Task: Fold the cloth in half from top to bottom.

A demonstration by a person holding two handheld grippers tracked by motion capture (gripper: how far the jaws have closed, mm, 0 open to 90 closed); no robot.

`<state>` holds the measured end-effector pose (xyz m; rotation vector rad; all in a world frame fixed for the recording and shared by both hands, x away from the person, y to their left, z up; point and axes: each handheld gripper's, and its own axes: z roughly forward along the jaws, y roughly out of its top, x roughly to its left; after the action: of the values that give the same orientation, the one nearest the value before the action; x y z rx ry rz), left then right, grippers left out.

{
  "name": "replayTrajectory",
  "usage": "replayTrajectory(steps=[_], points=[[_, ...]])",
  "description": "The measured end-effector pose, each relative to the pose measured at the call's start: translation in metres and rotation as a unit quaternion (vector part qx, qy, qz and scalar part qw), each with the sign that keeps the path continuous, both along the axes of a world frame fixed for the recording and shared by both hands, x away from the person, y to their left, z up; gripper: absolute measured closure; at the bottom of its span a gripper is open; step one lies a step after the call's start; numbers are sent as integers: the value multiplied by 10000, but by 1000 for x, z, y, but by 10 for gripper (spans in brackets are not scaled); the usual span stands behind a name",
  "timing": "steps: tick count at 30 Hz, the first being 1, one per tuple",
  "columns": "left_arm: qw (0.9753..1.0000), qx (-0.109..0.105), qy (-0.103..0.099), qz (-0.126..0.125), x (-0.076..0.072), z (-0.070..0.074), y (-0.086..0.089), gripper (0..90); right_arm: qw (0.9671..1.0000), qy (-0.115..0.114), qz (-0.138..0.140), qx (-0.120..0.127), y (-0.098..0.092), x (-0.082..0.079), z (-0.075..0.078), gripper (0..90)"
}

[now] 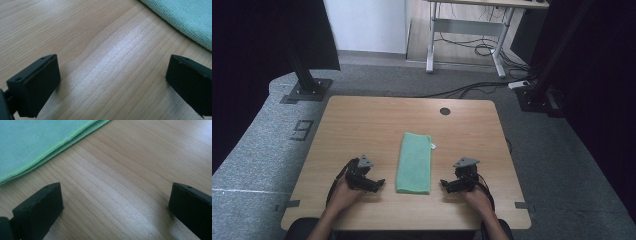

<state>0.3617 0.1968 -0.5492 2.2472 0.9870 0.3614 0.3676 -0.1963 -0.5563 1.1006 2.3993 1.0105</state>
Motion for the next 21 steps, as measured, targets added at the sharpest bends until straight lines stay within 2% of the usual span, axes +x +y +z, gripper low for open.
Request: replayTrajectory(steps=[4, 7, 14, 16, 21], points=[[10000, 0, 2, 17, 0, 0, 0, 0, 9999, 14, -105, -92, 2, 0, 5, 3], [10000, 1, 1, 22, 0, 0, 0, 0, 9998, -51, -148, 110, 5, -2, 13, 5], [10000, 15, 2, 46, 2, 0, 0, 0, 9992, -151, 80, 368, 27, -10, 25, 14], [10000, 8, -4, 62, 3, 0, -1, 0, 9991, -134, 195, 348, 36, -12, 25, 14], [9999, 21, 6, 118, 6, 0, -2, 0, 9993, -24, 361, 99, 55, -13, 17, 14]])
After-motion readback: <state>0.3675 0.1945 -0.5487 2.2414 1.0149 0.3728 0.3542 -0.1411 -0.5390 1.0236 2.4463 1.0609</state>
